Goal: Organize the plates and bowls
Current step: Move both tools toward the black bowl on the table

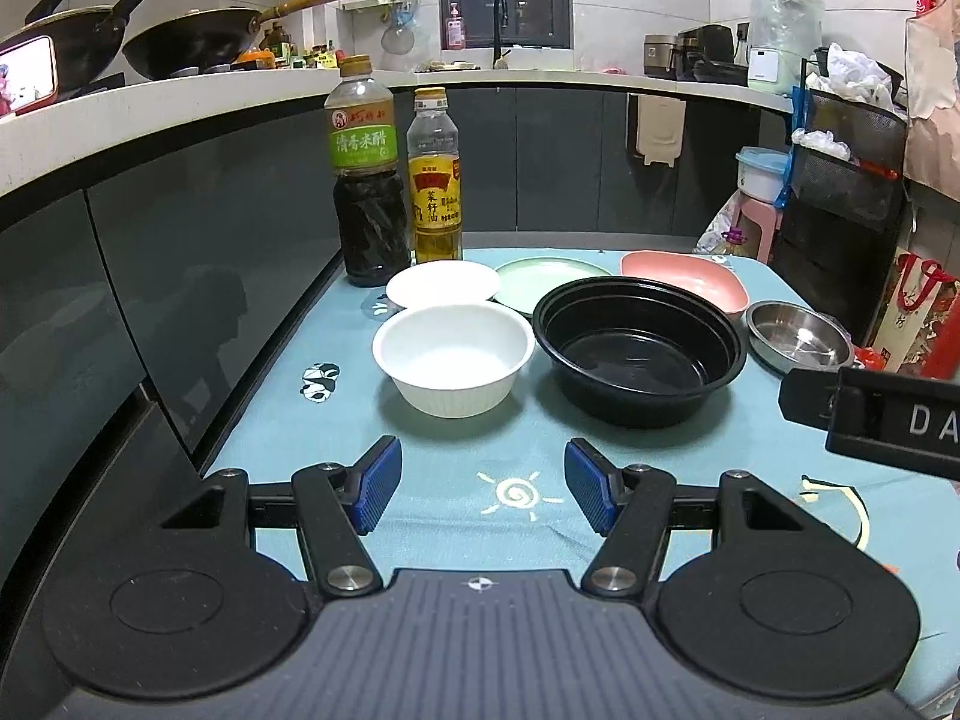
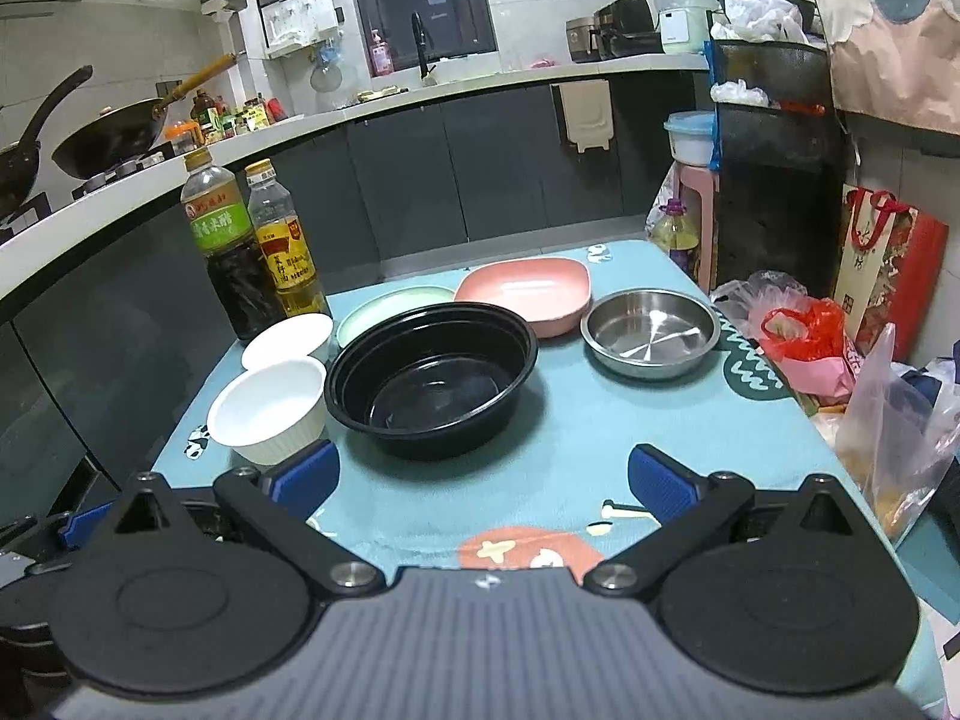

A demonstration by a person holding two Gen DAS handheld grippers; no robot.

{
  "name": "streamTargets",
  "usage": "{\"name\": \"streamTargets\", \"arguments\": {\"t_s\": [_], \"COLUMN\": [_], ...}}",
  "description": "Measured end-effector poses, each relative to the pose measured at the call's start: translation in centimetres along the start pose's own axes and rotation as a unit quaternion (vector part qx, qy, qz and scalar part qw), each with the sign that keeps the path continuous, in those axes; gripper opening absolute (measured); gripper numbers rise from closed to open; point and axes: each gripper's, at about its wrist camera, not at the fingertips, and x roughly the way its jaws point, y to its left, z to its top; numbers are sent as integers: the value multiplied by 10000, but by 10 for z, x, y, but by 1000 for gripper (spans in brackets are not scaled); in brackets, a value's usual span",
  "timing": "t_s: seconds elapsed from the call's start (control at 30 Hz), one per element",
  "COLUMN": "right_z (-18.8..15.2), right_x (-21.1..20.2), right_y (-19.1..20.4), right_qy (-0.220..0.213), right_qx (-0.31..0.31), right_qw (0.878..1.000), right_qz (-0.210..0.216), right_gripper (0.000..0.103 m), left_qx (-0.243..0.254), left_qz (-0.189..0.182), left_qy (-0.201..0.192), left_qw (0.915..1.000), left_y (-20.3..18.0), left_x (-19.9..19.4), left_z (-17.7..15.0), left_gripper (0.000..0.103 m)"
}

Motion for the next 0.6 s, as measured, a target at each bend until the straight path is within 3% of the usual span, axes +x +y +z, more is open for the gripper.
{"name": "streamTargets", "arguments": {"t_s": [0.6], "right_z": [-3], "right_x": [4], "right_y": [-1], "right_qy": [137], "right_qx": [33], "right_qw": [9999], "right_qz": [18], "right_gripper": [50], "left_qx": [-7], "left_qz": [-56], "left_qy": [120], "left_qw": [9999], "left_y": [-1], "left_x": [5], "left_z": [-5], "left_gripper": [57]}}
